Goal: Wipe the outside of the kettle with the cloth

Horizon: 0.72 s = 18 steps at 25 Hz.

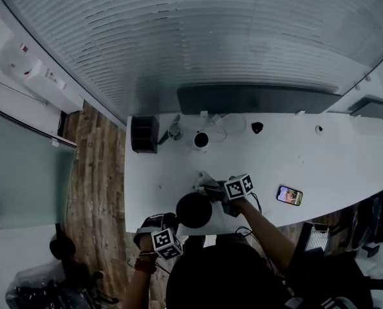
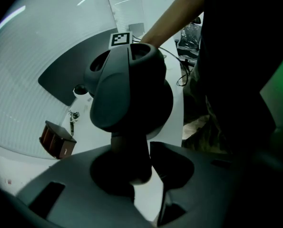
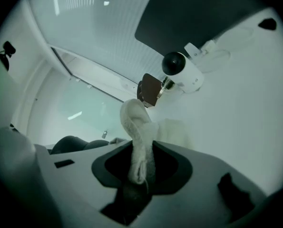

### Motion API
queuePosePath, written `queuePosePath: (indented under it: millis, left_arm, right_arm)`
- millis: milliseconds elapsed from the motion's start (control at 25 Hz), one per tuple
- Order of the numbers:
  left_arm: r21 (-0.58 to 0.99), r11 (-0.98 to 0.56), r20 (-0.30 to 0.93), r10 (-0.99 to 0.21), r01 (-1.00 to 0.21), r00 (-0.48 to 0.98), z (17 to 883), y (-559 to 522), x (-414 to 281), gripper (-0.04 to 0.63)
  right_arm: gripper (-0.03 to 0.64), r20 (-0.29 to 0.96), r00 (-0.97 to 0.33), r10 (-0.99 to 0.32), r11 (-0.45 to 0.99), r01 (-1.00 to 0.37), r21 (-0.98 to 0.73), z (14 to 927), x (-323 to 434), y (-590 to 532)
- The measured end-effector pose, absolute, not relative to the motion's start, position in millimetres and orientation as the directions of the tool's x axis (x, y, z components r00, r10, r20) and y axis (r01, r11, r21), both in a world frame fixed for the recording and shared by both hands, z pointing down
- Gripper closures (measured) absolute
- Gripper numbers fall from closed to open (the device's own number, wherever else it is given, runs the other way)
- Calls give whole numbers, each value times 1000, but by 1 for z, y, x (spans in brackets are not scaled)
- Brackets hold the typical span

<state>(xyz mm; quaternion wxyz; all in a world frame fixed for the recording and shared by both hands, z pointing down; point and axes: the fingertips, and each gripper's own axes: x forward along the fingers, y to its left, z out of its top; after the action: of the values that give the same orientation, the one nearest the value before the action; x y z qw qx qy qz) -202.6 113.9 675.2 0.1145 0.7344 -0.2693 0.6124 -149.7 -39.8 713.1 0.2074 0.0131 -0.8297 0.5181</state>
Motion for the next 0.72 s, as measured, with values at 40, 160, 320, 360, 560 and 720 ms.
queuePosePath:
  millis: [40, 160, 320, 360, 560, 720]
  left_arm:
    - [-176, -807, 960, -268, -564, 84, 676, 113, -203, 486]
    - [-211, -739, 951, -306, -639, 39, 676, 108, -206, 486]
    - [-219, -714, 950, -310, -665, 21, 676, 108, -206, 486]
    - [-218, -715, 952, -306, -665, 16, 677, 109, -207, 486]
    - [-230, -713, 950, -312, -662, 5, 675, 106, -208, 485]
    - [-243, -720, 946, -323, -650, 5, 676, 102, -210, 485]
  right_arm:
    - [517, 350, -914, 206, 439, -234, -868, 718, -150, -39]
    - [517, 414, -869, 272, 453, -264, -851, 738, -144, -37]
    - [517, 491, -806, 332, 562, -250, -789, 750, -126, -35]
    - [517, 464, -832, 305, 577, -226, -785, 736, -125, -44]
    - [517, 102, -972, 211, 597, 46, -801, 605, -150, -76]
    - [517, 274, -877, 394, 779, 160, -607, 602, -176, -25]
